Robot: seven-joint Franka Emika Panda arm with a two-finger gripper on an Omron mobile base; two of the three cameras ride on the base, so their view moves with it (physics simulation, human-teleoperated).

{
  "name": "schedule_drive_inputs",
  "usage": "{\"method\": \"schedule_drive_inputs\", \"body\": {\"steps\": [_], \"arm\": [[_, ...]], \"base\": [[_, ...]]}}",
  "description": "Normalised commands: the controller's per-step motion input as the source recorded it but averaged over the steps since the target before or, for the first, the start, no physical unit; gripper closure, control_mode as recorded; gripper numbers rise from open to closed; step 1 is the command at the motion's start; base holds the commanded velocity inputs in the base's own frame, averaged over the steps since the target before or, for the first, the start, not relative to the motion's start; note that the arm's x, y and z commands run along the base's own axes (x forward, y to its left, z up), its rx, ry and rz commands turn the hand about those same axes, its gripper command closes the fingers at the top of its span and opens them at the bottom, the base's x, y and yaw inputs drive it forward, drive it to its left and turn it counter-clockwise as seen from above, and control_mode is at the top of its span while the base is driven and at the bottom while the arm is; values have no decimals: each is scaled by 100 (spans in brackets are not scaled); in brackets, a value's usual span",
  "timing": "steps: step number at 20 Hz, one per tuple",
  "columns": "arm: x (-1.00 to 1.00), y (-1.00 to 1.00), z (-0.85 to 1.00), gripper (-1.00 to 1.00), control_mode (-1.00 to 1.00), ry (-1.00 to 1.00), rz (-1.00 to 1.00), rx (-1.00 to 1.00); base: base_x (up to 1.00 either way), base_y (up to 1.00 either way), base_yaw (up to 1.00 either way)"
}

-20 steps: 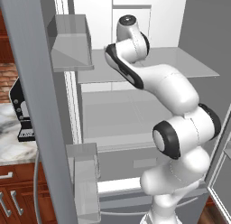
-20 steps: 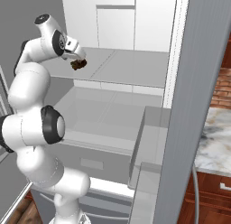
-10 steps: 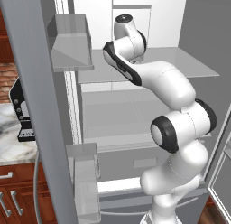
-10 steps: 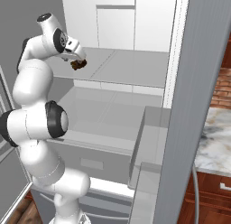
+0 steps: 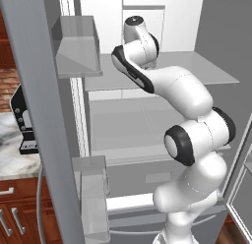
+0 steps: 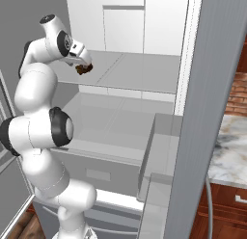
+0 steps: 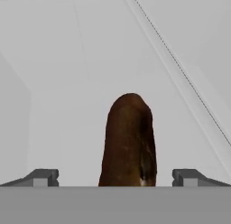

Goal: Gather the broccoli and sweet potato from the fridge and place them on a tray on the dining counter. Then gather the chicken drumstick and fish from the fridge and place them on the other tray.

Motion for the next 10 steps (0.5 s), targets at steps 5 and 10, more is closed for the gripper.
{"method": "schedule_drive_inputs", "body": {"steps": [5,10], "arm": [[0,-1,-5,-100,-100,0,-2,1],[0,-10,0,-100,-100,0,-2,3]], "base": [[0,0,0],[0,0,0]]}}
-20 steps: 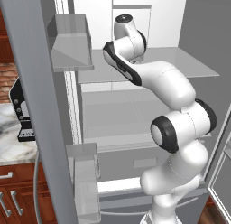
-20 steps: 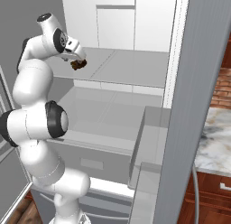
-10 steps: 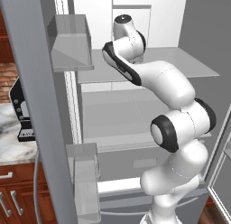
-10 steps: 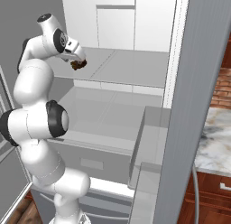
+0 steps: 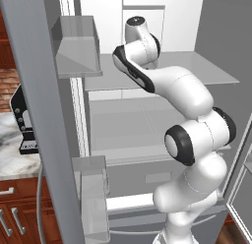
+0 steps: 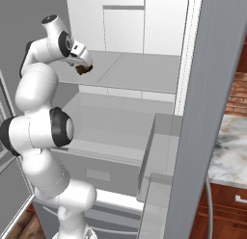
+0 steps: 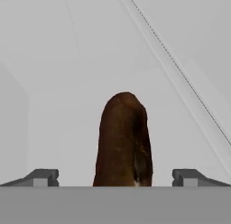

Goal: Gather the broccoli and sweet potato from the fridge and place them on a tray on the dining counter. Then gather the chicken drumstick and fish from the fridge and place them on the other tray.

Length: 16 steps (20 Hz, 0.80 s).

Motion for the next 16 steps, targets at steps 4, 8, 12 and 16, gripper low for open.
{"method": "schedule_drive_inputs", "body": {"steps": [4,8,12,16], "arm": [[0,-15,0,-100,-100,0,-2,4],[0,-3,-10,-100,-100,0,-2,2],[2,0,-20,-100,-100,0,-3,1],[16,0,-17,-100,-100,0,-4,2]], "base": [[0,0,0],[0,0,0],[0,0,0],[0,0,0]]}}
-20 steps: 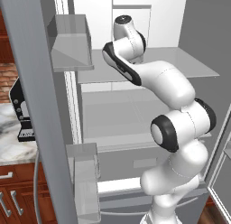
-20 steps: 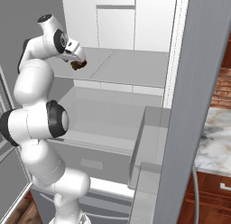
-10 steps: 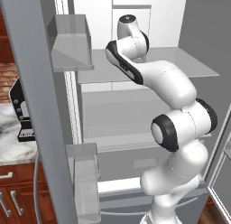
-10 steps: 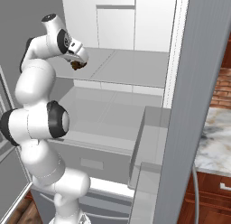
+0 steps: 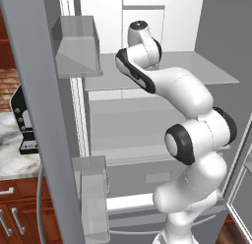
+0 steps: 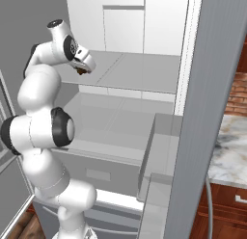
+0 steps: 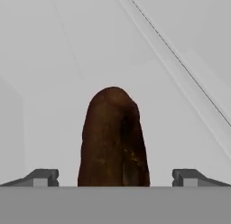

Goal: Gather the broccoli and sweet potato from the fridge and place them on a tray on the dining counter. Then gather the chicken drumstick and fish from the fridge and place them on the other tray.

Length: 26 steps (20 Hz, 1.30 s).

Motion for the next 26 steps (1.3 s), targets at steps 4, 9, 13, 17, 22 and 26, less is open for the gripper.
{"method": "schedule_drive_inputs", "body": {"steps": [4,9,13,17,22,26], "arm": [[27,0,-11,-100,-100,0,-4,2],[25,0,-13,-100,-100,0,-5,1],[14,0,-8,-100,-100,0,-5,0],[17,-16,-3,-100,-100,0,-1,0],[18,-12,-2,100,-100,1,0,0],[15,0,-6,100,-100,1,-1,0]], "base": [[0,0,0],[0,0,0],[0,0,0],[0,0,0],[0,0,0],[0,0,0]]}}
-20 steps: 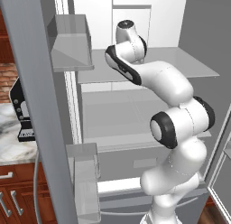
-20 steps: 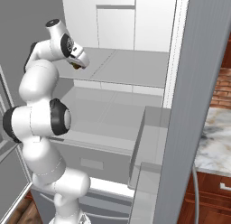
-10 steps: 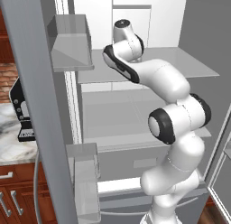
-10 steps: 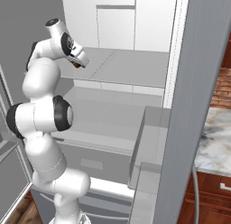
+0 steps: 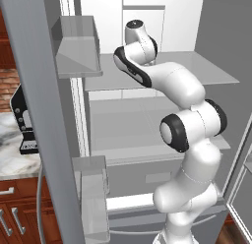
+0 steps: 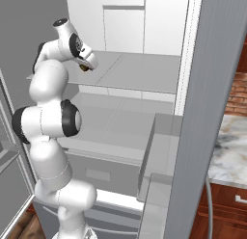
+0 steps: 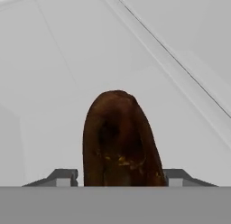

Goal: Gather the broccoli and sweet potato from the fridge and place them on a tray on the dining counter. Then gather the chicken drumstick and fish from the fridge and place them on the other tray.

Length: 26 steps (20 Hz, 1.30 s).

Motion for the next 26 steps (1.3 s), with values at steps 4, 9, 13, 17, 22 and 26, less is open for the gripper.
{"method": "schedule_drive_inputs", "body": {"steps": [4,9,13,17,22,26], "arm": [[3,0,-1,100,-100,0,0,0],[0,0,0,100,-100,0,0,0],[-5,-1,0,100,-100,0,0,0],[-17,-14,0,100,-100,-2,1,0],[-44,-20,0,100,-100,-2,5,0],[-36,-18,0,100,-100,-13,10,0]], "base": [[0,0,0],[0,0,0],[0,0,0],[0,0,0],[0,0,0],[0,0,0]]}}
